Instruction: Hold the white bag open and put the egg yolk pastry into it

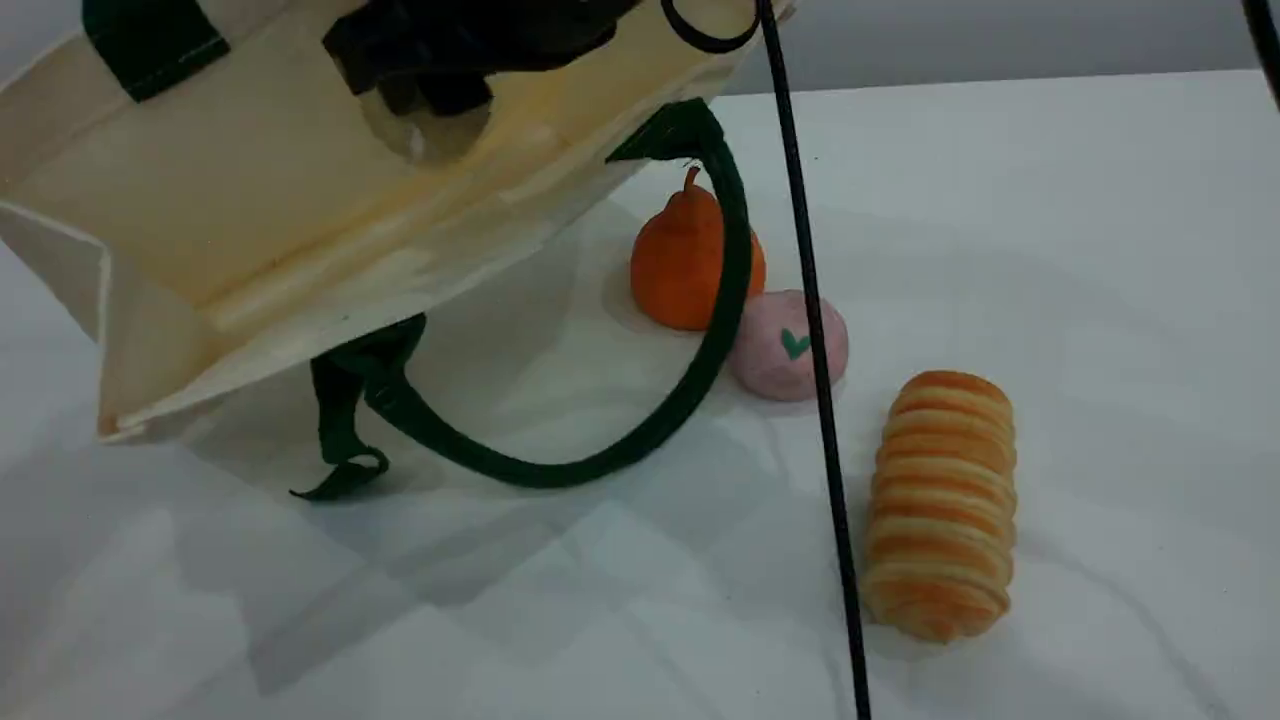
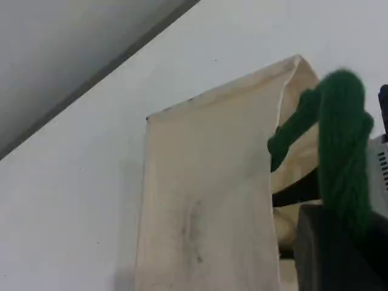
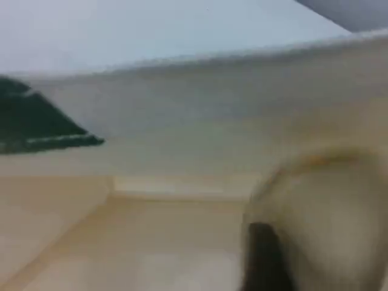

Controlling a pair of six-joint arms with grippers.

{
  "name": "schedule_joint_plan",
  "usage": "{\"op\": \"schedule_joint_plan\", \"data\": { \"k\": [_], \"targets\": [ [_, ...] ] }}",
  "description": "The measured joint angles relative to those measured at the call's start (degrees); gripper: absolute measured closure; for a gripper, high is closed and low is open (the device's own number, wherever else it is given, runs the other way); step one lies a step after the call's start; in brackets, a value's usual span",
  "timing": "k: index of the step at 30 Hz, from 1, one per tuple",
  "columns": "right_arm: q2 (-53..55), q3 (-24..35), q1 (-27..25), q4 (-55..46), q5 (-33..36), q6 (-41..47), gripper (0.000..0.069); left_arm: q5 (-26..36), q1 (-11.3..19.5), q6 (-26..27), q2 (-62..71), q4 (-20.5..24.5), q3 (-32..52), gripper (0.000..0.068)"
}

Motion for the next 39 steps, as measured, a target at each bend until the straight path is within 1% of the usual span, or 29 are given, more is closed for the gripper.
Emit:
{"op": "schedule_joint_plan", "data": {
  "k": [2, 4, 5, 7, 11, 15, 17, 20, 24, 27, 31, 36, 39],
  "targets": [
    [0.00, 0.00, 0.00, 1.70, 0.00, 0.00, 0.0184, 0.00, 0.00, 0.00, 0.00, 0.00, 0.00, 0.0584],
    [-0.06, 0.00, 0.00, 2.50, 0.82, 0.00, 0.0118, 0.17, 0.00, 0.00, 0.00, 0.21, 0.00, 0.0584],
    [-0.22, 0.00, 0.00, 2.45, 1.43, 0.00, 0.0095, 0.16, 0.00, 0.00, 0.00, 0.21, 0.00, 0.0584],
    [-0.94, 0.00, 0.00, 2.12, 2.07, 0.00, 0.0079, 0.10, 0.00, 0.00, 0.00, 0.21, 0.00, 0.0584],
    [-3.82, 0.06, -0.44, 0.29, 4.07, -0.05, 0.0094, 0.10, 0.00, 0.00, 0.00, 0.21, 0.00, 0.0584],
    [-8.22, 0.10, -0.93, -2.83, 7.54, 0.16, 0.0113, 0.04, 0.00, 0.00, 0.05, 0.21, 0.00, 0.0584],
    [-10.79, 0.10, -1.79, -4.05, 11.14, 1.04, 0.0115, 0.04, 0.00, 0.00, 0.05, 0.21, 0.00, 0.0584],
    [-13.82, 0.10, -3.16, -6.66, 14.62, 3.28, 0.0114, 0.04, 0.06, -0.04, 0.05, 0.21, 0.00, 0.0584],
    [-16.77, 0.10, -7.28, -11.59, 18.50, 8.26, 0.0114, 0.04, 0.06, -0.04, 0.05, 0.21, 0.00, 0.0584],
    [-18.53, 0.10, -11.34, -16.42, 21.71, 13.30, 0.0114, 0.04, 0.06, -0.04, 0.05, 0.21, 0.00, 0.0584],
    [-20.49, 0.12, -17.47, -21.82, 23.67, 18.92, 0.0114, 0.04, 0.06, -0.16, 0.05, 0.15, 0.00, 0.0584],
    [-20.98, 0.12, -23.83, -23.84, 25.63, 20.48, 0.0114, 0.04, 0.06, -0.04, 0.05, 0.15, 0.00, 0.0576],
    [-20.98, 0.12, -26.17, -23.79, 26.14, 20.48, 0.0114, -0.07, 0.06, 0.10, 0.05, 0.82, 0.00, 0.0541]
  ]
}}
